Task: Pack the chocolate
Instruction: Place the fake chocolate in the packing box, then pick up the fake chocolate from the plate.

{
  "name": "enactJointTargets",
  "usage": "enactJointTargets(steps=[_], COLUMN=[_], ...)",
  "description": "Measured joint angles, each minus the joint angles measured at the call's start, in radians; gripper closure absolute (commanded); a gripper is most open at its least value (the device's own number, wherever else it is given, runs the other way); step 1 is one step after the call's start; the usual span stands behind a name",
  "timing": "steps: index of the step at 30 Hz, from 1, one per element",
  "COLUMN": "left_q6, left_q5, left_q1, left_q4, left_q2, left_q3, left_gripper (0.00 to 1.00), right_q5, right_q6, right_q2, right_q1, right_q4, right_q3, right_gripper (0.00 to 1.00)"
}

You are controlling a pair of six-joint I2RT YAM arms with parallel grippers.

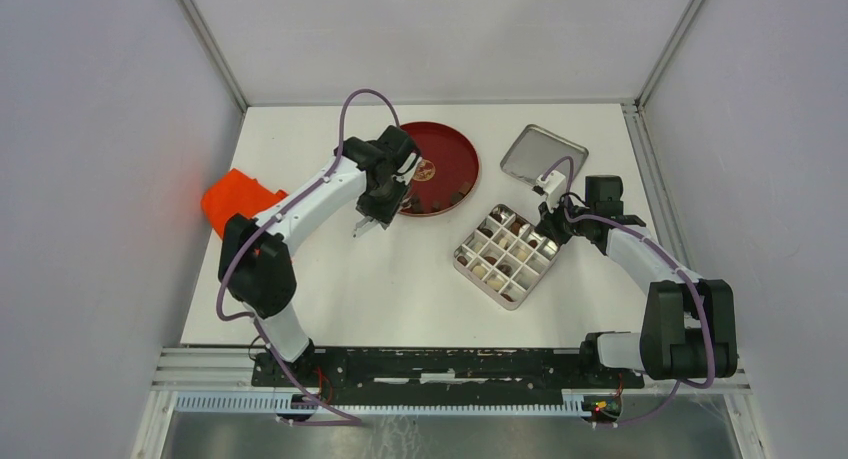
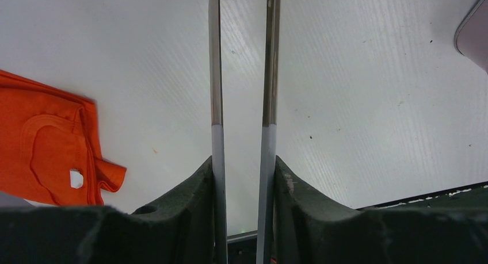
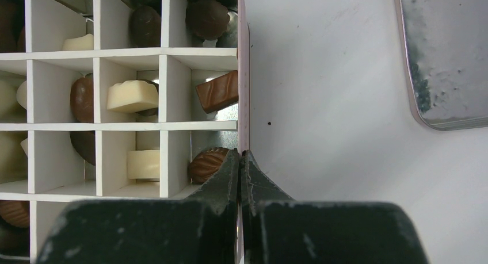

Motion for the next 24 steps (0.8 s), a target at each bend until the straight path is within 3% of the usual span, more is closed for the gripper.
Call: enactJointTargets(steps=[16,18,22,24], left_q6=[0.000,0.000,0.000,0.000], left_q5=[-0.001,-0.001,-0.006,-0.011], left_q1=[0.000,0.000,0.000,0.000], left_q4=[-0.003,-0.004,-0.007,-0.007], left_q2=[0.037,0.045,0.052,0.052], left_q3=[-0.001,-0.001,0.000,0.002], left_gripper=[0.63,0.70,0.97,0.98], right_q5=[0.000,0.000,0.000,0.000], right_q6=[0.000,0.000,0.000,-0.001], right_q2=[0.000,0.000,0.000,0.000], right_q1=[0.000,0.000,0.000,0.000], right_q4=[0.000,0.000,0.000,0.000], right_q3=[0.000,0.000,0.000,0.000], right_gripper=[1.00,1.00,1.00,1.00])
